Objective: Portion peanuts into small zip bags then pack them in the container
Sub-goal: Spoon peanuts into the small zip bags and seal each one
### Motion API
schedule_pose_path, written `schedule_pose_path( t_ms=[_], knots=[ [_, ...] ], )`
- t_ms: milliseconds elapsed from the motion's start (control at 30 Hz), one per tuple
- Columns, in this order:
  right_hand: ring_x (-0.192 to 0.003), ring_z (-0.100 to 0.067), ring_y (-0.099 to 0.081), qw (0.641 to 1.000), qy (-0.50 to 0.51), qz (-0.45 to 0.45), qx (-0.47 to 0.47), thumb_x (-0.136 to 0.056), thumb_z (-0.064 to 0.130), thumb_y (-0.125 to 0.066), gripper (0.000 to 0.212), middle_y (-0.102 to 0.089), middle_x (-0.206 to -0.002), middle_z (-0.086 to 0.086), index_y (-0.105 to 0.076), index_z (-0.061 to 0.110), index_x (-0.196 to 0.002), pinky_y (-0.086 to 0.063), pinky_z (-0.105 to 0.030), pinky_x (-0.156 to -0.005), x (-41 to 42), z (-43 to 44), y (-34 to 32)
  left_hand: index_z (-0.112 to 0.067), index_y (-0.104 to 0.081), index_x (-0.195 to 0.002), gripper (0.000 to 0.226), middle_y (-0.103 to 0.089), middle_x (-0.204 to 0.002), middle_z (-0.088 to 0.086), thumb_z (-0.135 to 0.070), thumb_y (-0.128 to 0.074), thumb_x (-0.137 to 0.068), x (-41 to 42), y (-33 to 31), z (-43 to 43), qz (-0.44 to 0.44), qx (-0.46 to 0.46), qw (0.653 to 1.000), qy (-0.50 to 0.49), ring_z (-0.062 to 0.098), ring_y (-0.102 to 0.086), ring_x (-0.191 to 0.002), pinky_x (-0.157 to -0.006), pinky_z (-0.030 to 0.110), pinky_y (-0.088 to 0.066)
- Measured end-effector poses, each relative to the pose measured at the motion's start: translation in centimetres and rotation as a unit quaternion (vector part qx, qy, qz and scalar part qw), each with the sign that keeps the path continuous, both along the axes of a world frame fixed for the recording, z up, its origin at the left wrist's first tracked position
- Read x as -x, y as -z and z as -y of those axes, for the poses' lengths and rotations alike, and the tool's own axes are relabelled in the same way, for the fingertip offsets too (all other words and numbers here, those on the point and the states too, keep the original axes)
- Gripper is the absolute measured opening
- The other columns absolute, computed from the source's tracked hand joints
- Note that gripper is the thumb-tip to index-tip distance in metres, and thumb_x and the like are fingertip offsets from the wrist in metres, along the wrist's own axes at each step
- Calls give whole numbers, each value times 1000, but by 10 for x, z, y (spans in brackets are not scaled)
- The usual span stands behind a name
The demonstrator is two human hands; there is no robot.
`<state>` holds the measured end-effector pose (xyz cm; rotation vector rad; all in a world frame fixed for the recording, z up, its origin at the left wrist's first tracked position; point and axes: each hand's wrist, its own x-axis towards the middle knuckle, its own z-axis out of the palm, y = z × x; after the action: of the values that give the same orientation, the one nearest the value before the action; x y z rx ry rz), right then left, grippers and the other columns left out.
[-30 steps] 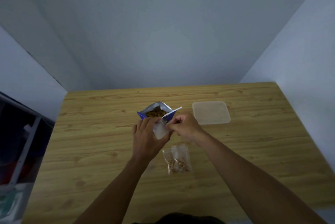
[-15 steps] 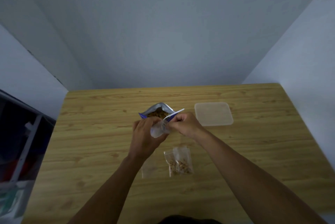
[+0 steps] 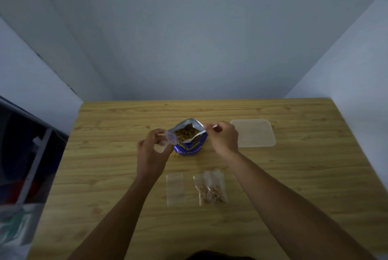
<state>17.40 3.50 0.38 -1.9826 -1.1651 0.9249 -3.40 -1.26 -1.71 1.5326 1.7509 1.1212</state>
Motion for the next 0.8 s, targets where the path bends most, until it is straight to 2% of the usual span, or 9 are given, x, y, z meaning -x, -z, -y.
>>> schedule_pose_path(
  t_ms=[100,233,333,367,467,533,567,667,800],
  knots=[
    [-66,-1,-61,997,-54,-11,-54,-89,29,-74,13,-71,-77,7,-79,19,-94,-41,-14,-57,9,-1,-2,-21,-65,-111,41,-72,-85,-14,-12,-82,-75,0,-2,-4,8,-9,1000,1,-1,-68,-84,-77,31,-56],
    [-64,6,-60,985,-117,1,-127,-90,29,-73,15,-72,-81,9,-81,19,-99,-39,-7,-59,15,0,-6,-22,-67,-112,37,-72,-88,-15,-17,-81,-78,1,0,-7,9,5,1000,4,-4,-67,-86,-74,25,-56],
    [-66,1,-58,963,-160,91,-198,-93,30,-70,16,-74,-90,7,-79,20,-101,-46,-17,-64,11,-1,-9,-19,-68,-111,34,-73,-91,-12,-24,-80,-80,2,2,-8,13,17,1000,0,-3,-67,-87,-72,21,-54],
    [-68,-3,-59,953,-177,128,-212,-93,32,-69,17,-75,-93,7,-79,22,-103,-48,-23,-64,9,-1,-9,-17,-69,-110,33,-72,-92,-11,-26,-80,-81,2,2,-7,12,20,1000,-1,-4,-66,-86,-71,18,-53],
    [-73,-15,-67,934,-208,189,-222,-94,35,-69,18,-77,-94,5,-78,26,-106,-51,-28,-64,5,0,-6,-15,-70,-111,32,-72,-95,-10,-29,-77,-83,2,3,-7,7,34,999,0,-2,-65,-88,-72,13,-49],
    [-71,-12,-67,939,-205,176,-214,-91,33,-73,17,-78,-90,3,-80,25,-103,-50,-27,-62,6,2,0,-16,-70,-111,31,-72,-95,-9,-29,-77,-84,3,4,-8,7,43,999,-4,-2,-65,-87,-71,11,-47],
    [-68,-5,-65,947,-196,151,-203,-90,32,-75,16,-78,-88,2,-81,24,-102,-48,-24,-62,7,3,3,-16,-70,-111,30,-72,-95,-9,-29,-76,-84,3,4,-9,8,45,999,-6,-2,-64,-86,-71,12,-48],
    [-60,11,-58,974,-157,67,-145,-87,27,-78,16,-80,-86,1,-82,21,-101,-39,-6,-62,10,6,13,-17,-70,-113,30,-72,-92,-9,-26,-76,-84,4,5,-9,9,42,999,-12,2,-65,-84,-74,25,-55],
    [-67,4,-65,985,-107,23,-136,-87,21,-78,10,-79,-82,3,-83,17,-94,-43,-6,-60,6,6,14,-22,-67,-124,39,-73,-93,-10,-29,-73,-86,10,9,-10,-5,54,998,-3,3,-67,-82,-73,28,-57]
  ],
)
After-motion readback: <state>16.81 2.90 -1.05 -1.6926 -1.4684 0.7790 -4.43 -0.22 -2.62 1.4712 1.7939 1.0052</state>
